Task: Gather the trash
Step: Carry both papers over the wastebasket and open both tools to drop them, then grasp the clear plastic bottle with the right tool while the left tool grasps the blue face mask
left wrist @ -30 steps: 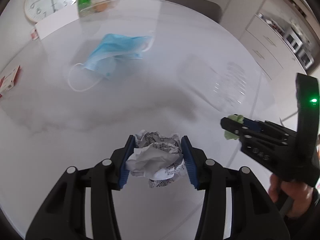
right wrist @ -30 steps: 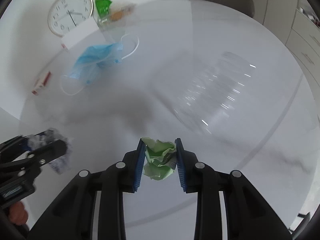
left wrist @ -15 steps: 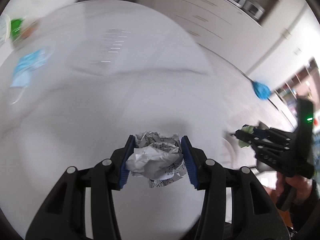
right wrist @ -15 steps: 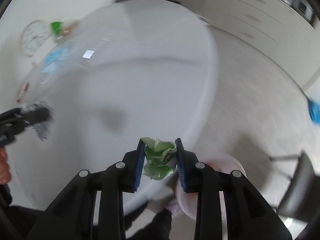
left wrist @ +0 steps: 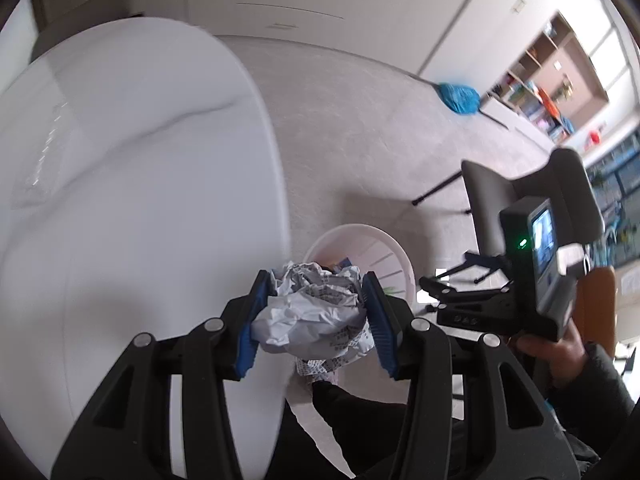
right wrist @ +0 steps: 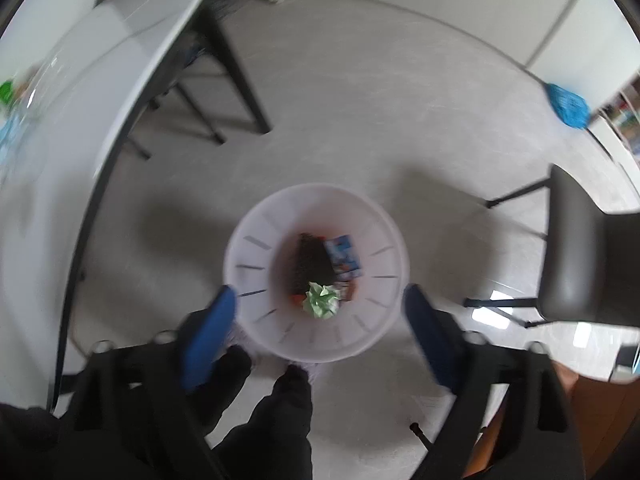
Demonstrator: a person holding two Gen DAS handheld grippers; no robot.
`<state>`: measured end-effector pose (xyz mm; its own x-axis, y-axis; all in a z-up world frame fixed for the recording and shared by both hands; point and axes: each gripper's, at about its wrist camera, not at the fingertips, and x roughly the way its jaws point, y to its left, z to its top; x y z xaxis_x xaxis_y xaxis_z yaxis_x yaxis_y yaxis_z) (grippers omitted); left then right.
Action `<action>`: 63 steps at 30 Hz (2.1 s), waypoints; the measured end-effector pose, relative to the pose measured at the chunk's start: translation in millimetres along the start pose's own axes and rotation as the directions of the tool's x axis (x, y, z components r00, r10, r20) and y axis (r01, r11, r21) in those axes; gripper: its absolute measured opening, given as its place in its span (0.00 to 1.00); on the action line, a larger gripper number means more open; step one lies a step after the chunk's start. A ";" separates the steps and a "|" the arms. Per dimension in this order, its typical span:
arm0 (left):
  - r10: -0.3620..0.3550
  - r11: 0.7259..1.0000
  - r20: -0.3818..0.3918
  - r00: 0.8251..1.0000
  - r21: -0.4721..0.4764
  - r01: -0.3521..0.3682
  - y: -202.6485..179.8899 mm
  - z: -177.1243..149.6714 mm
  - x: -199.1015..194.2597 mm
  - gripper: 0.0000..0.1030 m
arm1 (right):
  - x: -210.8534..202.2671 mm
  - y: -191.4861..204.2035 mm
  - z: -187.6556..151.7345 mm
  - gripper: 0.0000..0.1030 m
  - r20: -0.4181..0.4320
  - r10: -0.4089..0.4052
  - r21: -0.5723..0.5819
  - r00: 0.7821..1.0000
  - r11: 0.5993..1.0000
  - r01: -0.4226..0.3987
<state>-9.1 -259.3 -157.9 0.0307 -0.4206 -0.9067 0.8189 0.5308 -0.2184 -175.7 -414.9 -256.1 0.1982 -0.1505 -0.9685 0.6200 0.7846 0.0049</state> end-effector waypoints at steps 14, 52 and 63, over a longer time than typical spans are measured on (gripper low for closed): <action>-0.077 0.982 -0.097 0.992 0.167 0.092 -94.2 16.1 51.0 0.50 | -38.2 -97.8 -24.6 0.98 0.081 -0.040 0.186 0.996 0.982 0.024; 0.166 0.982 0.057 0.985 -0.096 -0.160 3.4 5.8 -23.8 0.93 | -84.9 7.1 34.4 0.98 0.230 0.049 -0.013 0.972 0.999 -0.047; 0.404 0.840 0.092 0.910 -0.431 -0.330 153.4 -32.3 -103.4 0.93 | -105.4 168.6 105.3 0.98 0.277 0.240 -0.247 0.930 0.954 -0.172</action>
<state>94.8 -110.7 -109.3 0.4115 -0.2355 -0.8805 0.4305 0.9017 -0.0400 -12.2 -330.0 -127.0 0.5435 -0.1185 -0.8310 0.3693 0.9228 0.1100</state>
